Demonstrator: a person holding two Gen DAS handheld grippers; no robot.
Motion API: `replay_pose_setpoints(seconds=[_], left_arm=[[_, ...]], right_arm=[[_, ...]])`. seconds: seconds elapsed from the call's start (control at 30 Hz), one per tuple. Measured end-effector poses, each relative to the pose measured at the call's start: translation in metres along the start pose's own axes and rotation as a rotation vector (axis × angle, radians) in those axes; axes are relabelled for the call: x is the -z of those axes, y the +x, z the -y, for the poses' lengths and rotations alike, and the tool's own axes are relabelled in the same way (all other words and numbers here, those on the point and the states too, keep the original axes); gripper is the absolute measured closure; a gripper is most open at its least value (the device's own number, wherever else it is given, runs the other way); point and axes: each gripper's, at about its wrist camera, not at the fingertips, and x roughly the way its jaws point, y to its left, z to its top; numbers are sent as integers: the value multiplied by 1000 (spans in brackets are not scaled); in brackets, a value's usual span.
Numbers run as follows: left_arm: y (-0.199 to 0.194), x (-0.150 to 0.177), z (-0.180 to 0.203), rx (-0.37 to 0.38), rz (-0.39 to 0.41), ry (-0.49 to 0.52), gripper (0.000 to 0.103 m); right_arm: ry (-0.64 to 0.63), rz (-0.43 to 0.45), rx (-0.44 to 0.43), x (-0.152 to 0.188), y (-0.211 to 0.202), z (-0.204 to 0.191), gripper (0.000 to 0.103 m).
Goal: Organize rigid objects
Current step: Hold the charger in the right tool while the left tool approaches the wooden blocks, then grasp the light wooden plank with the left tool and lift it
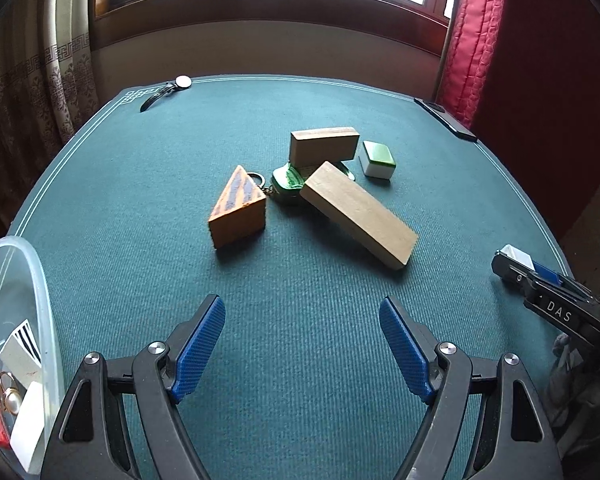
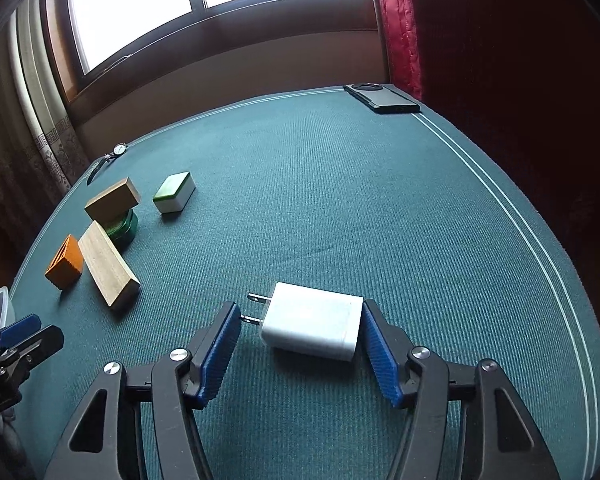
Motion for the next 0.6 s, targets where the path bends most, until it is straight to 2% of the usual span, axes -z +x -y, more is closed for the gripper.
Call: replay_pose_setpoints(seconds=[0.2,0.6], left_arm=[[22,-6,19,-1,-29,36,22],[57,-32,45,-32,-20,132,18]], right_arm=[[17,5,-24,0,-1,4,38],[28,9,-45,0,-1,7,37]])
